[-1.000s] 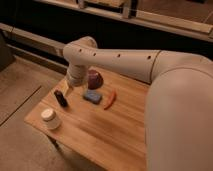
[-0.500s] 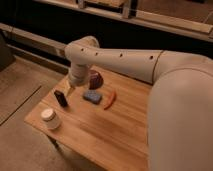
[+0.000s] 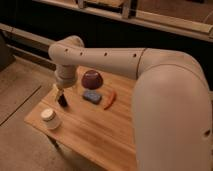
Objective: Place the ceramic cup over the eraser
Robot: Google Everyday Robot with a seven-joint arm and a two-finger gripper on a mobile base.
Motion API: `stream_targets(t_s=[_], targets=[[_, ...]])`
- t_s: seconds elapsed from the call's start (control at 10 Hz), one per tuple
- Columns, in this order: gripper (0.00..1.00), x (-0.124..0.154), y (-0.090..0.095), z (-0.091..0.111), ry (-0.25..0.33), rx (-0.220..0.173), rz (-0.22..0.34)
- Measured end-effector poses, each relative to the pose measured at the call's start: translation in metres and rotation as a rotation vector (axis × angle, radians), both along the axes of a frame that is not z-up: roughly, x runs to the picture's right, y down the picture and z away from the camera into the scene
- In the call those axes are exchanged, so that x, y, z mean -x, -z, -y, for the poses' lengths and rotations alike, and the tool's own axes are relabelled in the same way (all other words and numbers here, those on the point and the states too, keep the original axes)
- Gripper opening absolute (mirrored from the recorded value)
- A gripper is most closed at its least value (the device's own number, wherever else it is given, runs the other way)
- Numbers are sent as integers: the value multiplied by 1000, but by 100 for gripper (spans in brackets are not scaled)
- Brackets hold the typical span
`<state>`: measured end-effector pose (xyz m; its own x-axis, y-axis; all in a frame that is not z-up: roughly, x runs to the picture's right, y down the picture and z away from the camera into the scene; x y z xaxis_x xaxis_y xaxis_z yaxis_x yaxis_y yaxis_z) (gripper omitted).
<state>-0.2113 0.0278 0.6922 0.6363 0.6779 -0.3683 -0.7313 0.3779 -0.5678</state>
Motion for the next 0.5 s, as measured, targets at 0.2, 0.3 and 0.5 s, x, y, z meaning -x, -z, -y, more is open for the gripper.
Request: stream_targets(t_s=[0.2,0.3,0.5], targets=[[65,28,5,-5,65,2,51],[65,39,6,-8,91,3,69],[65,62,8,-20,156,14,99]])
